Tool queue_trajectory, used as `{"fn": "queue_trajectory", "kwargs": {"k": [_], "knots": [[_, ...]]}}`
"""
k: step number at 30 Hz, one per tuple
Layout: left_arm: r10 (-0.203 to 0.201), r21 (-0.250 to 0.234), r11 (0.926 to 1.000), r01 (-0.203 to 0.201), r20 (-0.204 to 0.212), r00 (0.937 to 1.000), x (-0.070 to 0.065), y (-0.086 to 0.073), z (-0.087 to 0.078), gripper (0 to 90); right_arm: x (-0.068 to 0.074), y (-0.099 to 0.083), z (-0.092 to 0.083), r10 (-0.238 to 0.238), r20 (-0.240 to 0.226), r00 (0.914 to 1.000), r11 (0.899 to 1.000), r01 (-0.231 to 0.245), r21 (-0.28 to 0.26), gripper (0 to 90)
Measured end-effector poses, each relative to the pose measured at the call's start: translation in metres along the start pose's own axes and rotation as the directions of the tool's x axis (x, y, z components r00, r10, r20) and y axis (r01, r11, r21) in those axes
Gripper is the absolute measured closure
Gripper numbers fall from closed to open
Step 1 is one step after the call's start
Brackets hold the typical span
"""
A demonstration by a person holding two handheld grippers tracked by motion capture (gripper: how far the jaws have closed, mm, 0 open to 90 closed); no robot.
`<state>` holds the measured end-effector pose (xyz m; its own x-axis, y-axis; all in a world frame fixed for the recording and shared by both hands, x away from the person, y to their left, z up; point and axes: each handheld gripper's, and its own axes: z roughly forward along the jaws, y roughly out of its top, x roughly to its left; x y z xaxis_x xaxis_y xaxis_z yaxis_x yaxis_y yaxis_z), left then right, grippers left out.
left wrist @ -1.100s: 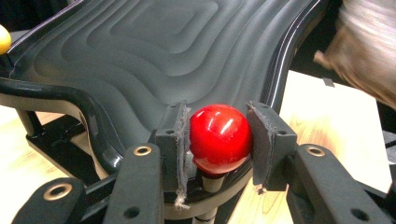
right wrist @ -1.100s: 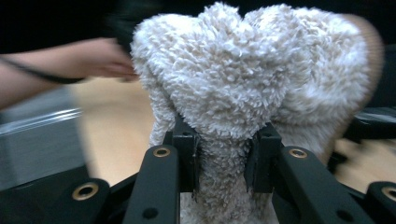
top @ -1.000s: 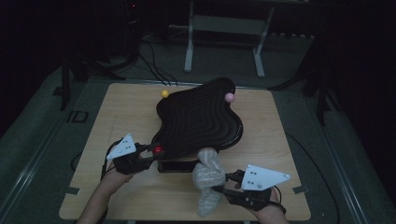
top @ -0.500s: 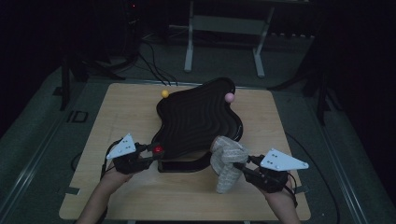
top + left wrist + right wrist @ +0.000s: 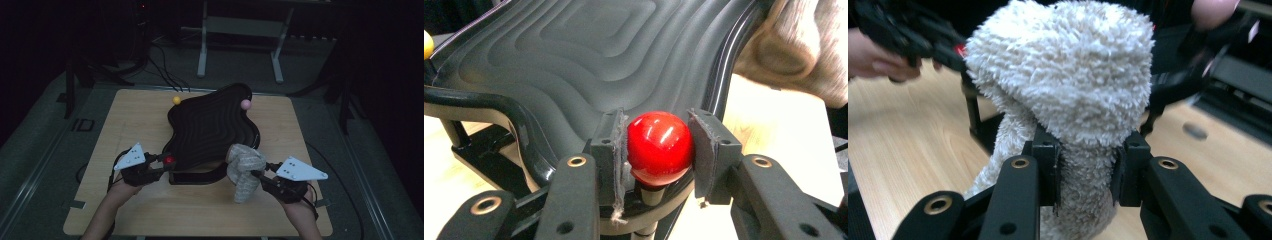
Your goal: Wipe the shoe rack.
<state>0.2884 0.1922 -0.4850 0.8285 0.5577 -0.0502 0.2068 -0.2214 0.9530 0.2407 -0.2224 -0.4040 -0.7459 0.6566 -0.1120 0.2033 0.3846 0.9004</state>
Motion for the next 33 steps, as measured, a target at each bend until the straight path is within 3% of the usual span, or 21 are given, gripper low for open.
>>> {"fn": "queue_trajectory", "kwargs": {"k": [3,6,9,12,15,18,23,29,33], "knots": [[0.000,-0.001,1.0000,0.000,0.001,1.0000,0.000,0.000,0.000,59.9,0.002,-0.008,0.007,0.012,-0.013,0.9998,0.999,-0.011,0.032,70.0],[0.001,0.001,1.0000,-0.001,0.001,1.0000,0.000,0.000,0.000,59.9,0.004,0.002,-0.002,-0.005,0.003,1.0000,1.000,0.005,-0.009,70.3],[0.000,0.001,1.0000,0.000,0.002,1.0000,0.001,0.000,0.000,59.8,0.004,0.018,-0.014,-0.035,0.053,0.9980,0.998,0.038,-0.059,70.6],[-0.001,0.000,1.0000,0.001,0.003,1.0000,0.000,0.000,0.000,59.9,0.003,0.018,-0.011,-0.040,0.093,0.9948,0.997,0.046,-0.055,70.8],[-0.001,0.001,1.0000,0.001,0.002,1.0000,0.000,0.000,0.001,59.9,0.005,0.006,-0.001,-0.020,0.082,0.9965,0.999,0.022,-0.032,71.1],[0.000,0.002,1.0000,0.000,0.004,1.0000,0.000,0.001,0.001,59.9,0.009,-0.002,0.007,-0.029,0.057,0.9979,1.000,0.028,0.009,71.1],[-0.004,0.001,1.0000,0.004,0.008,1.0000,0.001,0.001,0.001,59.9,0.009,0.006,0.002,-0.021,0.062,0.9978,0.999,0.023,-0.027,71.1],[-0.003,0.000,1.0000,0.003,0.013,0.9999,0.002,0.000,0.001,59.9,0.013,-0.010,0.019,-0.026,0.044,0.9987,0.999,0.024,0.040,71.1],[-0.004,-0.001,1.0000,0.004,0.013,0.9999,0.002,0.000,0.001,59.9,0.016,-0.003,0.016,-0.040,0.046,0.9981,0.999,0.039,0.026,71.0]]}}
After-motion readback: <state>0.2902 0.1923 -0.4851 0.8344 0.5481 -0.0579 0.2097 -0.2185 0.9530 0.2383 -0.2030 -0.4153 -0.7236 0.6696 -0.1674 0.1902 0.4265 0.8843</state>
